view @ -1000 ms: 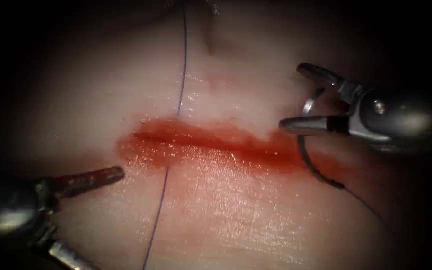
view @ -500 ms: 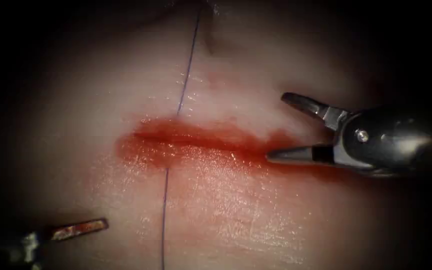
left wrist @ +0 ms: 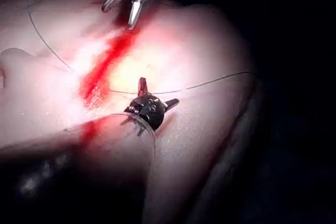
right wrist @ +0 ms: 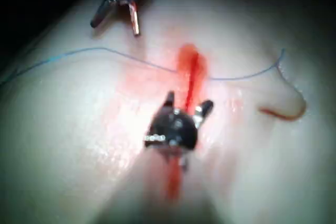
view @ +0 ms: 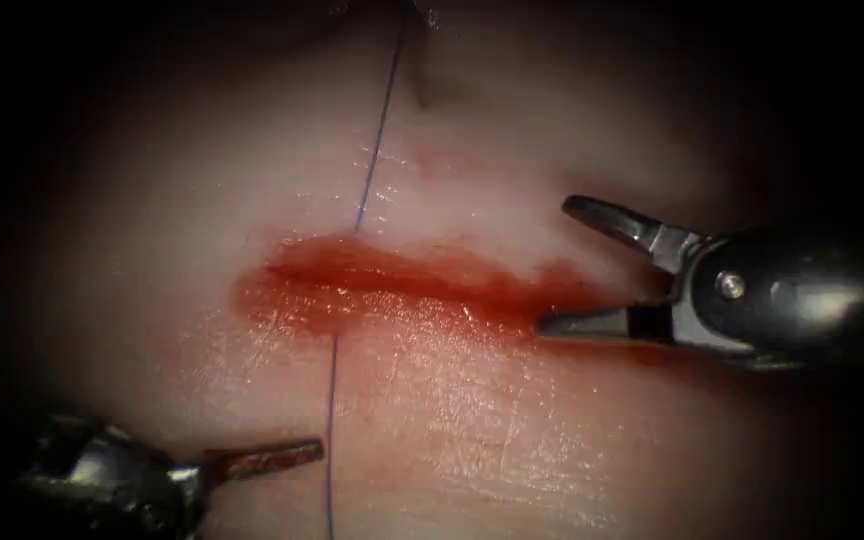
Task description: Wound Closure
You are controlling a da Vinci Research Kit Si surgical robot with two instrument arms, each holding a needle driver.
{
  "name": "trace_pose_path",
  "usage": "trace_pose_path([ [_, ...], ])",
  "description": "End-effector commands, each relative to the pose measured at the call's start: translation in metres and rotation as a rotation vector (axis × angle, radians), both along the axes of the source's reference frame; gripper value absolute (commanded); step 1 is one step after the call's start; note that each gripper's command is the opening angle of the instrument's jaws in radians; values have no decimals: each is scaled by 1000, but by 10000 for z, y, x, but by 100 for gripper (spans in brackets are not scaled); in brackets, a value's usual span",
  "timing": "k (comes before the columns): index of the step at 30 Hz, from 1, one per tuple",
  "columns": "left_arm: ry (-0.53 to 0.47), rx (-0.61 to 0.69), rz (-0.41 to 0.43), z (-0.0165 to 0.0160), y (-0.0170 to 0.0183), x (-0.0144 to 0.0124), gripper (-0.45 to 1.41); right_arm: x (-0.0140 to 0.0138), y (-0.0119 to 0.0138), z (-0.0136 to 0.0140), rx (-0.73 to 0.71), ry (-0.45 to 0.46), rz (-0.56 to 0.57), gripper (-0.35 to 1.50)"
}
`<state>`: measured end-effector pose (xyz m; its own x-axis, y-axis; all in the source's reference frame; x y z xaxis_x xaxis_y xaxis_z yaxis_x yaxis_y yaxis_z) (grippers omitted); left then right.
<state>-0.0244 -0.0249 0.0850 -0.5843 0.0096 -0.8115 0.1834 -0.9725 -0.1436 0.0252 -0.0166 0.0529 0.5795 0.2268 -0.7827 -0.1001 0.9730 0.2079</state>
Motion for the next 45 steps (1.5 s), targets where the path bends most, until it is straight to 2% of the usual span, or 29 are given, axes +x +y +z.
trace_pose_path([
  [1, 9, -9, 8, 12, -7, -5, 76, 6, -7, 4, 0, 5, -1, 115],
  [7, 56, -79, 63, 52, -10, -5, 72, 5, -8, 4, -2, 9, 2, 115],
  [11, 61, -118, 80, 64, -18, -9, 71, 6, -7, 5, -4, 15, 4, 115],
  [19, 49, -125, 106, 53, -25, -18, 71, 6, -10, 6, -8, 20, 5, 115],
  [22, 15, -111, 93, 43, -29, -24, 71, 6, -11, 7, -4, 20, 9, 115],
  [35, -49, -103, 107, 12, -64, -57, 66, 7, -13, 9, 7, 22, 20, 115],
  [37, -51, -103, 106, 9, -66, -60, 51, 8, -13, 9, 7, 22, 20, 115],
  [40, -53, -102, 108, 8, -67, -59, -15, 8, -14, 8, 12, 22, 23, 115],
  [41, -53, -102, 108, 8, -67, -59, -15, 8, -14, 8, 12, 22, 23, 115],
  [42, -56, -102, 107, 7, -68, -59, -40, 8, -14, 8, 12, 22, 23, 115],
  [45, -56, -117, 85, 5, -68, -55, -45, 8, -15, 8, 11, 22, 22, 115],
])
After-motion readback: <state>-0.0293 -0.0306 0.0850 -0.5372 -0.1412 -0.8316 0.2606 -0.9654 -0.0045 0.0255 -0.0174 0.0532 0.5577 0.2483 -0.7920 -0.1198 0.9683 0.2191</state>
